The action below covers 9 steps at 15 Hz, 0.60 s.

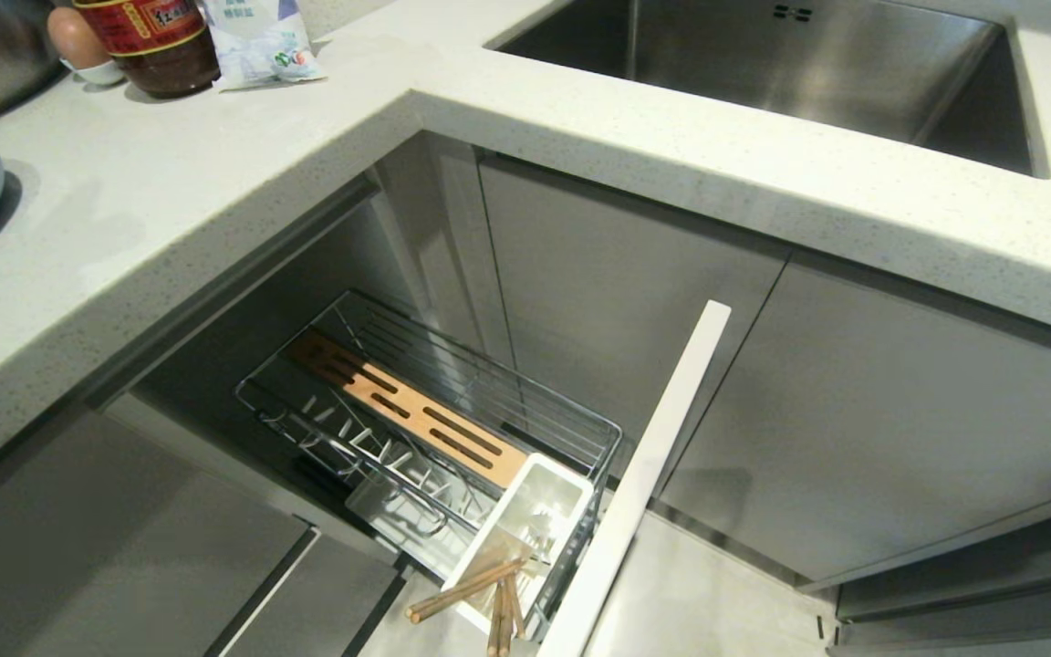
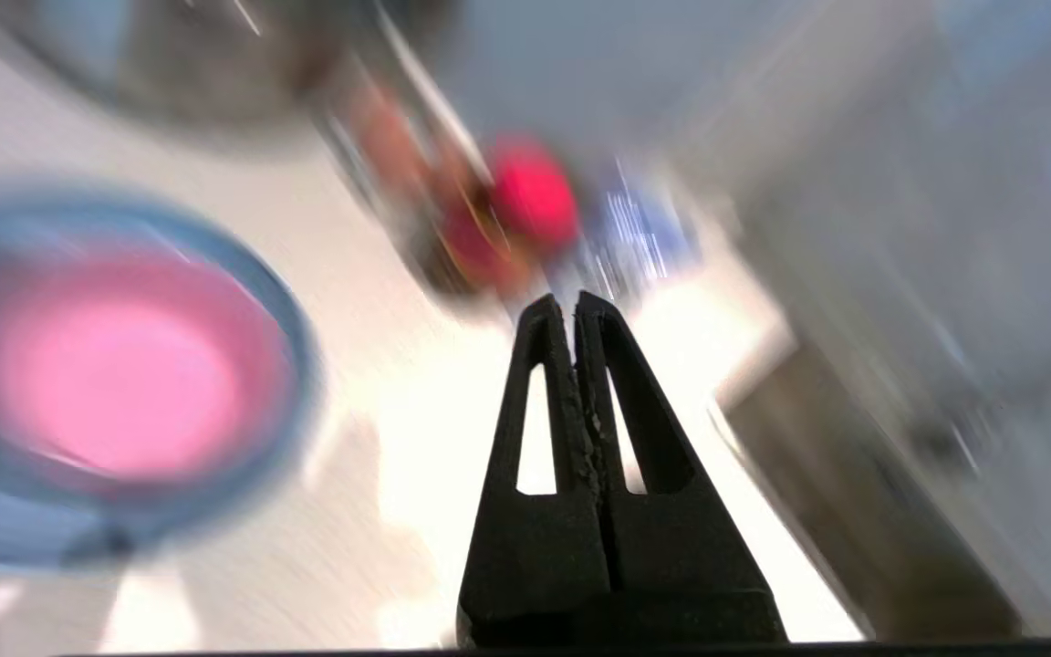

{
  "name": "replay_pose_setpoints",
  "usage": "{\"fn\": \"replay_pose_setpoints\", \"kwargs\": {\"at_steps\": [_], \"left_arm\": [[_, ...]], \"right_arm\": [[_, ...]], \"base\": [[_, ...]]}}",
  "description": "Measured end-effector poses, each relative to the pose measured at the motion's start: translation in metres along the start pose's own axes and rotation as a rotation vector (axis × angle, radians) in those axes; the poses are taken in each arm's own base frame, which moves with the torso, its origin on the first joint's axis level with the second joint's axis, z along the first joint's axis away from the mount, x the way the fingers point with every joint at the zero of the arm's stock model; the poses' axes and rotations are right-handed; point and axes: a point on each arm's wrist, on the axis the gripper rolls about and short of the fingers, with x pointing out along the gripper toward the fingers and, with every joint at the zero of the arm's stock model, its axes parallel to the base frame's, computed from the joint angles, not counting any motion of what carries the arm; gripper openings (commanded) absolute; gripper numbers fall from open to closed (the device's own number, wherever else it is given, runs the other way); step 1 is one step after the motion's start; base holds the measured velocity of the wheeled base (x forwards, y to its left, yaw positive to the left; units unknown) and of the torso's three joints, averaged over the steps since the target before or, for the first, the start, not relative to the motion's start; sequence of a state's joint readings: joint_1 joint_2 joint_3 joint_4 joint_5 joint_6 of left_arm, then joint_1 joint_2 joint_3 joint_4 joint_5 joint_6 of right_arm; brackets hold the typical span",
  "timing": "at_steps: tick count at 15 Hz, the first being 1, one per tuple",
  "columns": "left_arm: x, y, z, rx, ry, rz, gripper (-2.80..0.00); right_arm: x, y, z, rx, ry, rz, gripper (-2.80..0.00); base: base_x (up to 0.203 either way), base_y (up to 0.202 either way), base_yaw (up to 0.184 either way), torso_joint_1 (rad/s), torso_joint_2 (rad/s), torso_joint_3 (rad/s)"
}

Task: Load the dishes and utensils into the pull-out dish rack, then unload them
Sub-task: Take the chopsticks out of the cupboard

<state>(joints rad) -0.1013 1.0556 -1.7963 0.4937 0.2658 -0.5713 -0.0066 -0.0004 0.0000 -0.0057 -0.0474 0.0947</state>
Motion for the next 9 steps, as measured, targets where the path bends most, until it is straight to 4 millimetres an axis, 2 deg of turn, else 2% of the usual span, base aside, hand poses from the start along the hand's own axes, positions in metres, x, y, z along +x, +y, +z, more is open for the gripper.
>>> {"fn": "replay_pose_setpoints", "kwargs": {"at_steps": [2, 4, 9], "left_arm": [[0.02, -0.003, -0.021, 0.003, 0.168, -0.061, -2.8], [0.034, -0.007, -0.05, 0.048, 0.343, -0.119, -2.8], [0.048, -0.014, -0.132, 0.292, 0.739, -0.191, -2.8]], "right_arm": [[0.0, 0.0, 0.0, 0.0, 0.0, 0.0, -2.8], [0.0, 0.0, 0.0, 0.0, 0.0, 0.0, -2.8], [0.0, 0.0, 0.0, 0.0, 0.0, 0.0, -2.8]], "base": [[0.0, 0.0, 0.0, 0.0, 0.0, 0.0], [0.0, 0.0, 0.0, 0.0, 0.0, 0.0], [0.0, 0.0, 0.0, 0.0, 0.0, 0.0]]}}
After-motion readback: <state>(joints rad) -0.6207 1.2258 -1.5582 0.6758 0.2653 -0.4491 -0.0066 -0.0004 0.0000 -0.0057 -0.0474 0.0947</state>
